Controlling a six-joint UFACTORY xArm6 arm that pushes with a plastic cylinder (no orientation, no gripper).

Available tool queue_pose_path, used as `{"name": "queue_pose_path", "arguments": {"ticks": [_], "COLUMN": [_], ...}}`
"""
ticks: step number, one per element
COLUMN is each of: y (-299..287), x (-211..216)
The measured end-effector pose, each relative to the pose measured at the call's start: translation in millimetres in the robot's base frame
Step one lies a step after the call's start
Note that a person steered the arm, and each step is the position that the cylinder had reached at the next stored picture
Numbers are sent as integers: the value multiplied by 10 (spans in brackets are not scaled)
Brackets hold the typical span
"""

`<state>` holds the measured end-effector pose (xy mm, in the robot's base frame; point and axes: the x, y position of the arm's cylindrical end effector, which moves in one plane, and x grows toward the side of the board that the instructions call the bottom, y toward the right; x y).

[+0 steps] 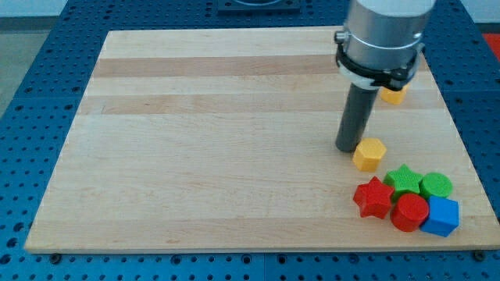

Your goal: Move the hexagon into the green star

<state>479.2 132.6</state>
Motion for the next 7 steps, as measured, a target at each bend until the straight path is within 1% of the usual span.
{"name": "queue_pose_path", "arguments": {"ticks": [2, 4, 5, 6, 7], "y": [200, 218, 184, -475, -954], "x": [72, 203, 203, -44, -959]}}
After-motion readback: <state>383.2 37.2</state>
